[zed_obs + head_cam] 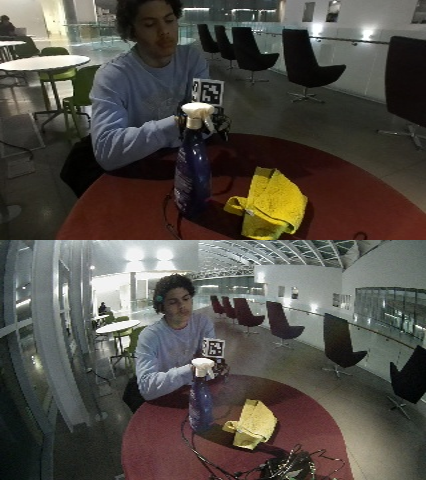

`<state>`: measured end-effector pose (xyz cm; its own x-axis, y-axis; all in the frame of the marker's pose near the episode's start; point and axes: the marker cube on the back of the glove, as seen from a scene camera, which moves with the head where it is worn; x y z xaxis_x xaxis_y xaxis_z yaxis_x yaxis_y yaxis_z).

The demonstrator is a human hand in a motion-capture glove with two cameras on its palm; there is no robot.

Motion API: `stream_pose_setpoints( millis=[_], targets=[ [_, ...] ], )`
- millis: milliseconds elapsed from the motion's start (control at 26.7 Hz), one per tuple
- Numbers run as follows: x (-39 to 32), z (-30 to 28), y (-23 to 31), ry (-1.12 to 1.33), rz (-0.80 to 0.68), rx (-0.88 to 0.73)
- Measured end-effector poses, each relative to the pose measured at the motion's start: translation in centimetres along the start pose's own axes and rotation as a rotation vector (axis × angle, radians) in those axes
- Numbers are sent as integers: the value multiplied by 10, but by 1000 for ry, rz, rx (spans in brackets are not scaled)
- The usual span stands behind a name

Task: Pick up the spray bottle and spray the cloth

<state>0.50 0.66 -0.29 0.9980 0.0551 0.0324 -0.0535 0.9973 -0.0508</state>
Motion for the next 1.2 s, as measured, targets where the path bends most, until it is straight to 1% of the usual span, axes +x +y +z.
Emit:
stream_pose_setpoints(
  millis=[112, 187, 299, 337, 374, 524, 674, 786, 936, 1011, 1086, 1198],
  targets=[
    [-1, -2, 9, -35, -6, -9],
    [14, -2, 24, -43, 21, 7],
    [60, 8, 62, 125, 151, 61],
    [71, 13, 76, 152, 195, 88],
    [75, 16, 91, 127, 220, 116],
    [67, 23, 142, -103, 204, 197],
    [72, 27, 177, -338, 303, 307],
    [75, 28, 191, -554, 353, 464],
    [82, 27, 206, -891, 327, 746],
    [90, 28, 214, -1037, 344, 850],
    [97, 31, 221, -1148, 387, 920],
    [108, 37, 227, -1233, 469, 965]
  ],
)
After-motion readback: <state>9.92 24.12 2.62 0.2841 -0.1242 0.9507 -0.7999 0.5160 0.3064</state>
